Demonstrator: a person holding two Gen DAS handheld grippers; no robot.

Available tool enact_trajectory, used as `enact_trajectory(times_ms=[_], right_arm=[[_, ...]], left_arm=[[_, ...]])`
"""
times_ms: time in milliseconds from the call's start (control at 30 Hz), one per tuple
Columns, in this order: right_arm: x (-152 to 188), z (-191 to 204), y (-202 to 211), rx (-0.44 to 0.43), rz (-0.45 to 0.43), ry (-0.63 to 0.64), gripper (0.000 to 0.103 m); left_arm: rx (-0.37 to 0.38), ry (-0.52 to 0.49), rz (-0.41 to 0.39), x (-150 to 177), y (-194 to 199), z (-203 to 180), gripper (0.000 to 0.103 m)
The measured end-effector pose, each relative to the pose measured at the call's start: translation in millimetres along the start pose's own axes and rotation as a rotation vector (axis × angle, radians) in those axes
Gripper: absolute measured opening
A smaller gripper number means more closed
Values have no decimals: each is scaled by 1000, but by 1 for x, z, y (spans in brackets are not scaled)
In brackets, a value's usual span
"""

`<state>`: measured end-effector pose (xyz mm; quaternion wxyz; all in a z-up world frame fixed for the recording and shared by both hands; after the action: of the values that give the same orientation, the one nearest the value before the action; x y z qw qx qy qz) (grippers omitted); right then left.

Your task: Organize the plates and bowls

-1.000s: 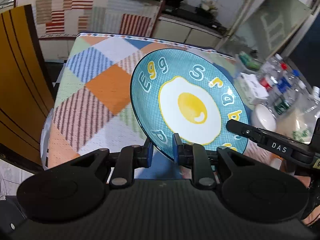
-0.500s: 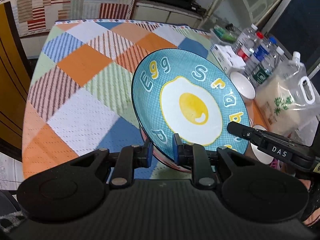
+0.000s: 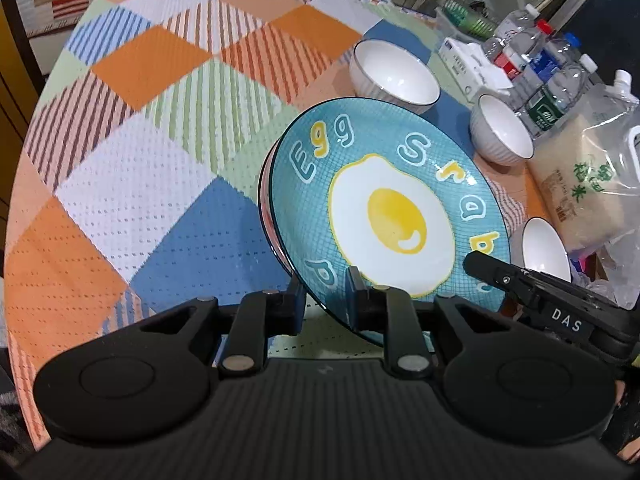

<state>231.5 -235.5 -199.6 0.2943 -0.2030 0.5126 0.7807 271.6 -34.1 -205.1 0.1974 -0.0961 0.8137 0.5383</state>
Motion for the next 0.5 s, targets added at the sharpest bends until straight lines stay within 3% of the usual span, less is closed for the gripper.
enact_trajectory(times_ms=[267, 500], right_arm=[[4, -5, -8, 45, 48, 17, 23], [5, -4, -15, 146, 93, 89, 24]], left_arm=[[-17, 30, 50, 0, -17, 4, 19], [-41, 33, 93, -1, -29, 2, 22]])
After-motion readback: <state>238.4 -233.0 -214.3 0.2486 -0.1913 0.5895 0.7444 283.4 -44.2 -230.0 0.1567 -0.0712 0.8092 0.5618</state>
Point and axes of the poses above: each gripper's, at about its wrist camera, not at the fingertips, and y roughly against the way its jaws point, z to its left, x to its underside, the point moved 8 cm from there along -y, roughly the way its jaws point
